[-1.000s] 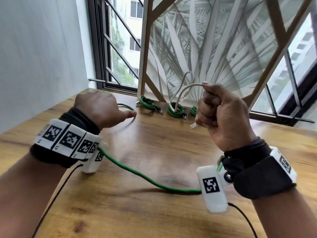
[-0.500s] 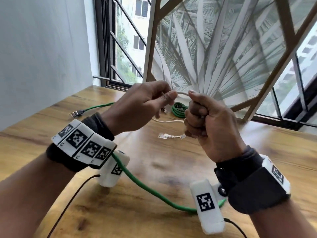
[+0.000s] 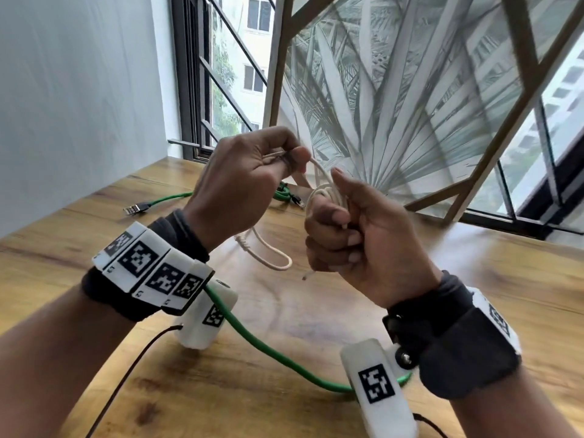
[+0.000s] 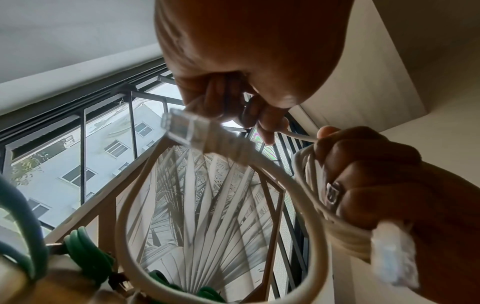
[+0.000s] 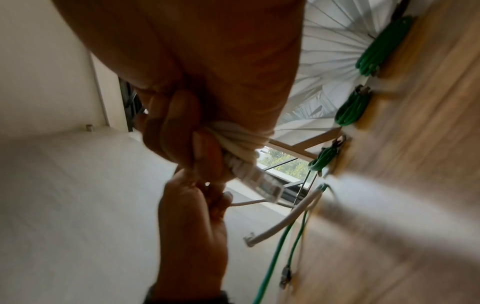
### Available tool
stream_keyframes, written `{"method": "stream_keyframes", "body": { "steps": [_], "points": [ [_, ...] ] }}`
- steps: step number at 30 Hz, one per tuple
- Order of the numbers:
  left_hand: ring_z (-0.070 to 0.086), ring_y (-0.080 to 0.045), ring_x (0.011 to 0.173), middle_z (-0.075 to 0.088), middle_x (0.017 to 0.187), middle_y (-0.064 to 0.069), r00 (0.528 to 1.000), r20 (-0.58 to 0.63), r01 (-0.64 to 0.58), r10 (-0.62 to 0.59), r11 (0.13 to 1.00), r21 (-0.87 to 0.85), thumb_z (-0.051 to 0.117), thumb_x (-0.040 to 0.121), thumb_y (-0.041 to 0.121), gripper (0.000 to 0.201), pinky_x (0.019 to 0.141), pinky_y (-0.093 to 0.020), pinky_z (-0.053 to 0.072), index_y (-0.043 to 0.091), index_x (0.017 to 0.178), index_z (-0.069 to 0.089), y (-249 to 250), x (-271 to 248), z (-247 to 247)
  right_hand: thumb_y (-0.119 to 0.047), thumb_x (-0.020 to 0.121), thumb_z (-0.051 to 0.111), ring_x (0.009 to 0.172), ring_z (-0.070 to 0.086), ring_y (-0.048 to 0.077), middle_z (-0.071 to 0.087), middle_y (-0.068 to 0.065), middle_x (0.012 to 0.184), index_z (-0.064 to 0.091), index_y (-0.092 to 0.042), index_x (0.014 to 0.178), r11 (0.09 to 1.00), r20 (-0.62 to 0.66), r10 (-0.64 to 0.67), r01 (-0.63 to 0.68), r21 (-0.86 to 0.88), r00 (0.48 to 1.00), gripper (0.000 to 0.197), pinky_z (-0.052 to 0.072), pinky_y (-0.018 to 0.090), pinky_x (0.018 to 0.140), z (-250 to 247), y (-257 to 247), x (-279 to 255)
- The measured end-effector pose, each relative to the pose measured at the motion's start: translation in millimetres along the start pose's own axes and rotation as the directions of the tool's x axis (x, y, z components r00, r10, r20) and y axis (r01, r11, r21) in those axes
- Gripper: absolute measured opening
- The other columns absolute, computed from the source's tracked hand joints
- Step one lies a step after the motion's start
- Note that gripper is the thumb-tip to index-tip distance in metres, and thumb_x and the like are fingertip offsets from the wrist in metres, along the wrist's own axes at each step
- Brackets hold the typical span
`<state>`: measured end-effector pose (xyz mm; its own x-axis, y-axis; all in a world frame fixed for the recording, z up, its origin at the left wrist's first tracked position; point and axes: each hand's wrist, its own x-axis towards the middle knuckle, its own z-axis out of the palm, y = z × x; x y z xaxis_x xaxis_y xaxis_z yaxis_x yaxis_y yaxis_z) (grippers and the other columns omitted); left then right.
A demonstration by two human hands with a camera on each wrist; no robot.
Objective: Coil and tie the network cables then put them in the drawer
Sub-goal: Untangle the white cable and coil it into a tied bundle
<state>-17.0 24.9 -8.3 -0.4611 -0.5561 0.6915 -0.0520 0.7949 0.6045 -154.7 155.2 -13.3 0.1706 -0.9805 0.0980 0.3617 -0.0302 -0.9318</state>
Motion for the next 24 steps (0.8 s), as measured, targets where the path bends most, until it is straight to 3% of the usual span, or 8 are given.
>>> {"method": "stream_keyframes", "body": {
  "steps": [4,6,8,13,16,18,21,24],
  "points": [
    [0.048,-0.004,0.058,0.061,0.06,0.02,1.0,0.009,0.027,-0.027,1.0,-0.001,0.065,0.103,0.034,0.026,0.055,-0.028,0.04,0.02,0.082,0.073,2.6,-0.8,-0.2,-0.042,0.109,0.03,0.04,0.019,0.008,0.027,-0.007,0.05,0.039,-0.019,0.069,0.993,-0.04,-0.079,0.083,0.082,0.996,0.047,0.014,0.03,0.049,1.2,-3.4,-0.8],
    [0.043,-0.007,0.056,0.058,0.058,0.018,0.999,0.022,0.025,-0.025,1.0,-0.008,0.064,0.104,0.035,0.029,0.054,-0.029,0.037,0.019,0.081,0.072,5.2,-1.6,-0.6,-0.041,0.109,0.033,0.041,0.018,0.009,0.026,-0.008,0.05,0.04,-0.02,0.068,0.984,-0.08,-0.116,0.125,0.127,0.99,0.046,0.016,0.028,0.048,2.9,-4.7,-1.2],
    [0.048,-0.02,0.059,0.062,0.061,0.016,0.999,0.026,0.023,-0.023,0.999,-0.023,0.063,0.104,0.035,0.029,0.057,-0.035,0.04,0.019,0.082,0.072,5.8,-1.7,-0.8,-0.038,0.108,0.037,0.041,0.016,0.01,0.023,-0.008,0.049,0.04,-0.021,0.067,0.975,-0.124,-0.152,0.169,0.143,0.981,0.044,0.017,0.027,0.047,1.5,-8.1,-2.5],
    [0.049,-0.012,0.064,0.06,0.063,0.018,0.996,0.089,0.033,-0.03,0.999,-0.037,0.063,0.105,0.034,0.029,0.061,-0.032,0.038,0.023,0.081,0.073,6.5,-3.9,2.7,-0.033,0.109,0.033,0.038,0.013,0.011,0.02,-0.007,0.049,0.036,-0.022,0.066,0.98,0.009,-0.079,0.076,0.185,0.997,0.045,0.014,0.03,0.045,-6.2,-14.8,-6.6],
    [0.057,-0.034,0.074,0.067,0.072,0.004,0.997,0.082,0.012,-0.008,0.999,-0.047,0.063,0.104,0.038,0.027,0.068,-0.04,0.047,0.027,0.081,0.073,4.4,-3.7,3.5,-0.035,0.108,0.032,0.038,0.012,0.01,0.019,-0.007,0.048,0.039,-0.022,0.064,0.981,0.089,-0.013,-0.005,0.195,0.996,0.046,0.015,0.029,0.044,-3.6,-11.7,-6.3],
    [0.059,-0.039,0.079,0.069,0.078,-0.01,0.997,0.078,0.004,0.0,0.998,-0.057,0.062,0.101,0.042,0.026,0.073,-0.051,0.051,0.029,0.083,0.073,3.7,-2.7,4.0,-0.036,0.108,0.033,0.039,0.012,0.01,0.018,-0.007,0.049,0.039,-0.021,0.064,0.983,0.1,-0.004,-0.014,0.184,0.995,0.046,0.015,0.028,0.044,-2.1,-10.3,-6.6],
    [0.062,-0.04,0.084,0.069,0.078,-0.009,0.992,0.12,0.031,-0.024,0.998,-0.052,0.06,0.099,0.046,0.028,0.077,-0.053,0.053,0.028,0.082,0.074,0.6,-2.5,5.0,-0.034,0.107,0.034,0.039,0.016,0.01,0.02,-0.007,0.049,0.041,-0.02,0.066,0.976,0.089,-0.048,0.028,0.218,0.995,0.044,0.019,0.027,0.045,-0.6,-9.8,-6.2],
    [0.066,-0.04,0.085,0.071,0.081,-0.016,0.966,0.257,0.052,-0.03,0.996,-0.078,0.058,0.096,0.058,0.034,0.081,-0.058,0.055,0.032,0.089,0.078,-2.6,-2.8,7.9,-0.027,0.108,0.034,0.043,0.022,0.011,0.027,-0.006,0.051,0.049,-0.016,0.074,0.912,0.029,-0.186,0.162,0.378,0.982,0.039,0.031,0.026,0.051,0.0,-7.1,-1.3]
  ]
}}
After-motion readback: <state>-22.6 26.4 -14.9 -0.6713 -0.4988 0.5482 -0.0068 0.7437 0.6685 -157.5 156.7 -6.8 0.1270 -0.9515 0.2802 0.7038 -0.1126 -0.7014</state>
